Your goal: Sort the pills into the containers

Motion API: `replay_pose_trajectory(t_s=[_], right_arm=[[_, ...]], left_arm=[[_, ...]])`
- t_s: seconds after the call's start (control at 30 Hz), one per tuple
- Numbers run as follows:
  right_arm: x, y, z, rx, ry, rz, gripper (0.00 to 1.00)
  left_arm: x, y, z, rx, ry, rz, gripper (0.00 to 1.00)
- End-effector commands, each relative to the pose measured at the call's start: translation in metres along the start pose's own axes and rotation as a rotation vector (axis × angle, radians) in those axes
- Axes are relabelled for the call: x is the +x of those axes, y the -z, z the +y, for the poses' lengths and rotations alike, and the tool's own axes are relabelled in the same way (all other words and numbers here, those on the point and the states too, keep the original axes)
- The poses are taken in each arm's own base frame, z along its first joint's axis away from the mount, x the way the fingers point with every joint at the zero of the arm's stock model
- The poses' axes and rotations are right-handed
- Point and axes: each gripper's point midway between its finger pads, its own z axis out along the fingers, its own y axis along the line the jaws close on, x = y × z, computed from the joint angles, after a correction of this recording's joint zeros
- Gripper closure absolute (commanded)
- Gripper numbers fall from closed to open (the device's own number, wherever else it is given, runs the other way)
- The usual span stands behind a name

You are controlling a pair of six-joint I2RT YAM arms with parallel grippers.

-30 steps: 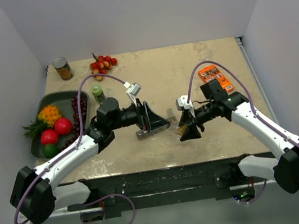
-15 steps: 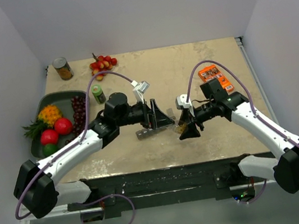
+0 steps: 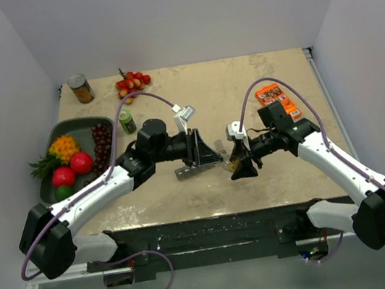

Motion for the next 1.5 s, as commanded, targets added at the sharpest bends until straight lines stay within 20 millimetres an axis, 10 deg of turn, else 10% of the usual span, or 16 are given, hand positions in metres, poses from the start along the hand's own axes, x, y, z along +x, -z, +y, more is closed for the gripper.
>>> replay_pose_trajectory(t_s=[0.0, 0.87, 1.13, 1.47], right_arm=[[-0.012, 0.0, -0.002, 0.006, 0.034, -0.032, 1.0], [-0.036, -0.002, 0.009, -0.081, -0.091, -0.119, 1.0], [-0.044, 0.001, 0.021, -0.14, -0.042, -0.15, 1.0], [-0.044, 0.004, 0.025, -0.141, -0.015, -0.151, 1.0]], left_arm=[[-0.006, -0.001, -0.02, 0.074, -0.025, 0.013, 0.65], [0.008, 0.003, -0.022, 0.167, -0.219, 0.013, 0.82], [0.02, 0.007, -0.019, 0.249, -0.552, 0.101, 0.73], [0.016, 0.001, 0.015, 0.112, -0.573, 0.113, 0.55]])
